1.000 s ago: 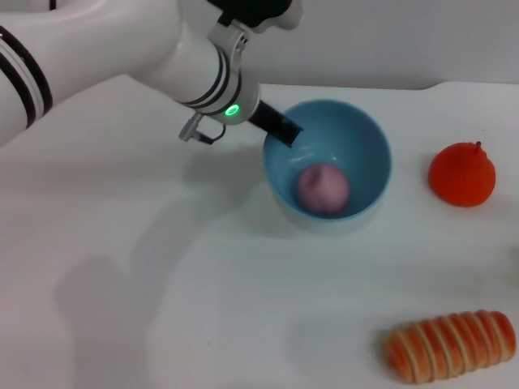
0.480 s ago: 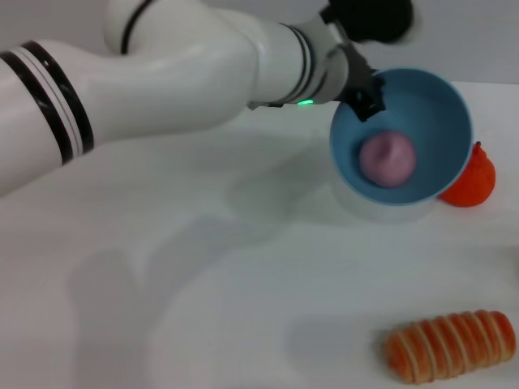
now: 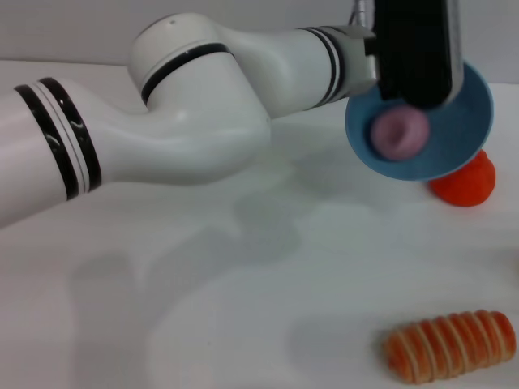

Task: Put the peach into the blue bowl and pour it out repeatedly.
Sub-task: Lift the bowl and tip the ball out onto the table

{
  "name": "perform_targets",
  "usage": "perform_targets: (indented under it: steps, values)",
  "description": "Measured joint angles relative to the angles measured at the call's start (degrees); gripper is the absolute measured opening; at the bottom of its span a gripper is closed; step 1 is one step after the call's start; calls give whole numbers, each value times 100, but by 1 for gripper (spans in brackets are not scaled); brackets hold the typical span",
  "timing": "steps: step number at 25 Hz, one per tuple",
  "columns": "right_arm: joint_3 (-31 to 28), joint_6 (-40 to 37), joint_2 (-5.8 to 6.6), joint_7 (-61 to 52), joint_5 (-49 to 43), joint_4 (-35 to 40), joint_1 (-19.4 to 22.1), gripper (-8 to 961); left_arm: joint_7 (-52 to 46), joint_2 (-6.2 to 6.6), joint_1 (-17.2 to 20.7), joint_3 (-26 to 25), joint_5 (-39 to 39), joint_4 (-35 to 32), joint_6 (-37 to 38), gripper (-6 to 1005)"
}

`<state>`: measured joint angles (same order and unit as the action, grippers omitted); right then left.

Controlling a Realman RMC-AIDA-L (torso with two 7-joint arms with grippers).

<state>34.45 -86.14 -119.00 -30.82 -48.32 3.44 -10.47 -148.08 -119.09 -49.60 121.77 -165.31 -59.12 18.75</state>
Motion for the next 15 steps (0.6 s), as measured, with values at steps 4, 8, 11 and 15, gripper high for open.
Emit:
perform_targets:
  steps: [4, 8, 11, 15]
  values:
    - [-1, 4, 0, 0, 0, -36, -44, 663, 1130, 1, 156, 195, -4, -97, -349, -2]
    - [-3, 27, 0, 0, 0, -64, -55, 663, 1862, 1, 389, 353, -6, -193, -877, -2]
    - [-27, 41, 0, 0, 0, -125, -82, 663, 2103, 0, 518, 476, -11, -183, -1251, -2]
    - [-107, 65, 0, 1, 0, -157, -100, 663, 2218, 16, 855, 641, -17, -21, -2442, -1]
